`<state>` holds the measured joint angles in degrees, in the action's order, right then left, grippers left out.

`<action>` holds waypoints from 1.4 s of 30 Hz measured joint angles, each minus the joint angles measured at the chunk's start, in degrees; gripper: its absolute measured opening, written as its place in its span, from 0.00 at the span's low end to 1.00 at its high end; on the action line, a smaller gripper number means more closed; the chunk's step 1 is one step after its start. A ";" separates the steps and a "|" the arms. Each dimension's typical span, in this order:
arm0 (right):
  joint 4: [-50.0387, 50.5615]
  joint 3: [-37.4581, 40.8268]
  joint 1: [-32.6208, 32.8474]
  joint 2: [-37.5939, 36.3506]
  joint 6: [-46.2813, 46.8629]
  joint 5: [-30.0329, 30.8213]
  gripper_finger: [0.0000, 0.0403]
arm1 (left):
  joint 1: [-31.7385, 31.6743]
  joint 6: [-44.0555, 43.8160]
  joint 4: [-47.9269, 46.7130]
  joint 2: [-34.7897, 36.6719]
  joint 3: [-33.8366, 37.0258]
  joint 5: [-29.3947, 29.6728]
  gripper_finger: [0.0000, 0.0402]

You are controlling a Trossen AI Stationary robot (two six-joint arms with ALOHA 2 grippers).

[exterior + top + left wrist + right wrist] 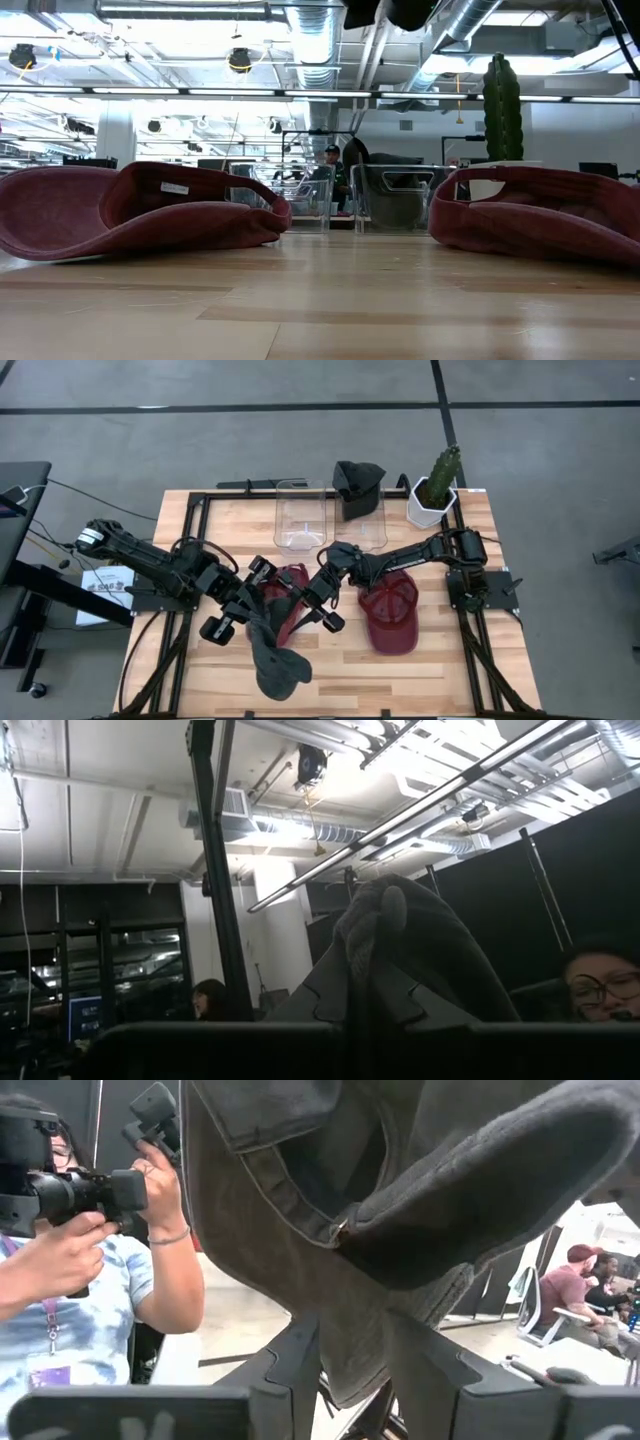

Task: Pick & Place hat
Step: Put the black cap into the right transparent bin

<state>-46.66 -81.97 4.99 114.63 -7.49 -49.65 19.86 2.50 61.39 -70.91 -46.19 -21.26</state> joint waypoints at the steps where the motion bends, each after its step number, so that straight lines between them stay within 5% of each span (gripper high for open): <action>1: -0.02 0.00 0.00 0.00 0.00 0.00 0.24 | 0.00 0.00 -0.02 0.00 0.00 0.00 0.03; 10: 1.10 0.00 -0.01 0.00 0.01 0.08 0.17 | 0.00 0.00 0.11 0.00 0.00 0.00 0.03; 42: 3.39 -2.89 -0.61 -0.04 1.03 0.13 0.16 | -0.02 -1.44 0.32 0.05 0.00 0.00 0.03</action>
<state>-43.27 -84.86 4.38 114.59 -6.46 -49.52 19.84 1.06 61.71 -70.87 -46.19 -21.26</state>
